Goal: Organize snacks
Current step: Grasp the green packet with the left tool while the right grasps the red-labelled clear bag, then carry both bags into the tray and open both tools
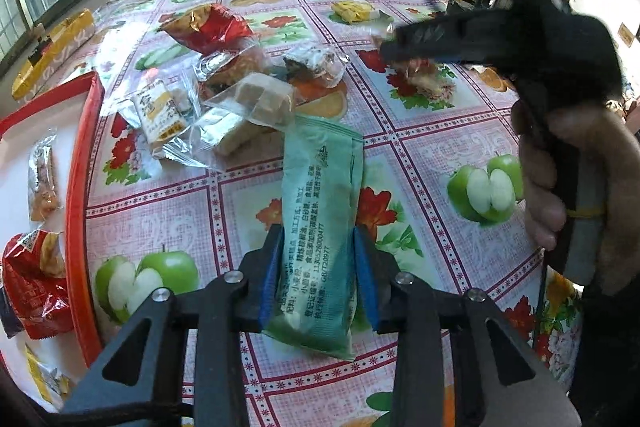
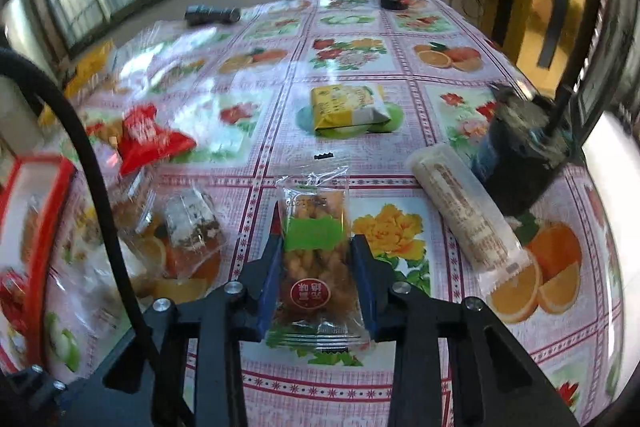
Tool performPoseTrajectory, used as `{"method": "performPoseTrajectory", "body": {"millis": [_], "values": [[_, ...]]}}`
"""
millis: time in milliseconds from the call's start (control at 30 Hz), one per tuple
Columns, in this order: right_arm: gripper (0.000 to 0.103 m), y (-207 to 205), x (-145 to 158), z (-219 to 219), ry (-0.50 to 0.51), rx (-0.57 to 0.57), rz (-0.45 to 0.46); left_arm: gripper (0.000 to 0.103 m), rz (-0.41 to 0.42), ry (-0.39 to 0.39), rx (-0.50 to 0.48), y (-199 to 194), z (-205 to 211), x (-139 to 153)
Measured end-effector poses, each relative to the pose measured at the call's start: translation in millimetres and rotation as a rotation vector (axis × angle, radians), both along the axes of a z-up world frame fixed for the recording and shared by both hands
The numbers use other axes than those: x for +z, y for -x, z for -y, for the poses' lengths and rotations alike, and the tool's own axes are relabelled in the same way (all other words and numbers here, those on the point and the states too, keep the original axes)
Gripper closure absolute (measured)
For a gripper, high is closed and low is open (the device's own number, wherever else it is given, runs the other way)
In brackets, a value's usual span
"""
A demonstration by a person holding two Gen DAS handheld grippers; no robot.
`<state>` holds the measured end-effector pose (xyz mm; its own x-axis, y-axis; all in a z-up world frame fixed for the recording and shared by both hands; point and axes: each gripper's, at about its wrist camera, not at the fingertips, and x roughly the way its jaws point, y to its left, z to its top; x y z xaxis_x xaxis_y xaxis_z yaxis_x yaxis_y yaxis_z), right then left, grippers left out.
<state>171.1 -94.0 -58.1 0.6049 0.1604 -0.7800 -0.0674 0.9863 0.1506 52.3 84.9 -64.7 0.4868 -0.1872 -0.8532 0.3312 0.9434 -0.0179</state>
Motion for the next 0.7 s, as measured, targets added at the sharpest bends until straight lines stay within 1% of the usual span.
{"method": "performPoseTrajectory", "body": {"millis": [33, 67, 100, 200, 267, 400, 467, 567, 633, 700], "values": [[0.069, 3, 4, 5, -0.041, 0.001, 0.021, 0.067, 0.006, 0.003, 0.006, 0, -1, -1], [0.069, 6, 9, 11, -0.091, 0.002, 0.046, 0.071, 0.008, 0.011, 0.012, 2, -2, 0], [0.069, 7, 11, 12, -0.117, 0.001, 0.057, 0.072, 0.006, 0.023, 0.01, 5, -4, 1], [0.069, 11, 16, 18, -0.204, 0.006, 0.084, 0.072, -0.005, 0.095, 0.014, 10, -10, 9], [0.069, 12, 22, 15, -0.238, 0.019, 0.102, 0.072, 0.017, 0.162, 0.024, 21, -19, 25], [0.069, 20, 30, 9, -0.3, 0.059, 0.142, 0.072, 0.078, 0.226, 0.075, 41, -44, 57], [0.069, 23, 35, 0, -0.323, 0.105, 0.169, 0.072, 0.109, 0.261, 0.134, 47, -67, 73], [0.069, 30, 41, -16, -0.358, 0.193, 0.188, 0.072, 0.161, 0.261, 0.228, 51, -105, 90], [0.069, 33, 46, -34, -0.391, 0.243, 0.152, 0.072, 0.18, 0.26, 0.294, 50, -135, 99], [0.069, 38, 54, -49, -0.432, 0.288, 0.141, 0.072, 0.2, 0.258, 0.357, 48, -159, 104]]}}
